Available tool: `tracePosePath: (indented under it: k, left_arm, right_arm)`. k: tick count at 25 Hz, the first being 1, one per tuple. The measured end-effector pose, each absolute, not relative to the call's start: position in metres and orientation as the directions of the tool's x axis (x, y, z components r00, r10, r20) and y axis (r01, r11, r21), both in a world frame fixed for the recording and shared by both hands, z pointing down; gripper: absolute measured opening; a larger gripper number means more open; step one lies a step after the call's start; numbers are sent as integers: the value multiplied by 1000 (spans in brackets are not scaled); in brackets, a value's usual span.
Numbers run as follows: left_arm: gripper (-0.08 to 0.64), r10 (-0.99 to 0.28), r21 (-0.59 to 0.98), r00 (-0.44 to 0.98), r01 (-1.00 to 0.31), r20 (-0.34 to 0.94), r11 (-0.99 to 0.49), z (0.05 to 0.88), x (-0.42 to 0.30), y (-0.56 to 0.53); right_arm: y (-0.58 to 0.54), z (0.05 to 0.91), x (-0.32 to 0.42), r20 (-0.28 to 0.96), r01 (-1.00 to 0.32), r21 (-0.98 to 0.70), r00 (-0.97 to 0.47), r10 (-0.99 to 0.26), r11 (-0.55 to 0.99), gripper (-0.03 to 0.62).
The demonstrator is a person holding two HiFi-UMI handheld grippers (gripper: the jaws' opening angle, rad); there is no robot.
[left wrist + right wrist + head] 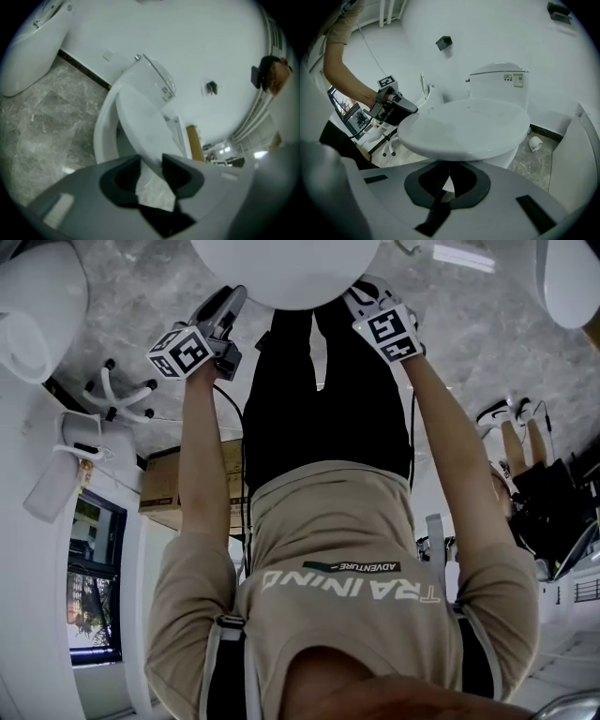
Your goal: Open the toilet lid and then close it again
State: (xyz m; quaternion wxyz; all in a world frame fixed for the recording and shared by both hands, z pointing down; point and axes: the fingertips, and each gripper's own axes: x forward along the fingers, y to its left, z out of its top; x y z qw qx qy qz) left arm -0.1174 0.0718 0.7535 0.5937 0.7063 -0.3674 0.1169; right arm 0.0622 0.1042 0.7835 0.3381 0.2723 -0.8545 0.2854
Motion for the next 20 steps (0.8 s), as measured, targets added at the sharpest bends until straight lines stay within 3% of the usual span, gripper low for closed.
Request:
tracePosePath:
  k: [11,16,20]
  left_arm:
    - [144,-408,845,779,-534,475,-35,711,-114,50]
    - [31,-331,789,783,-595,527,-152,700,-136,63]
    - [18,-330,772,778,-609,535,-183,708,-129,51]
  right_arm:
    - [72,742,70,702,-706,-303,-620,-351,640,14]
    - [64,722,57,704,-705,-297,-617,-352,644,14]
    - [54,714,54,713,-723,-285,-599,-364,630,14]
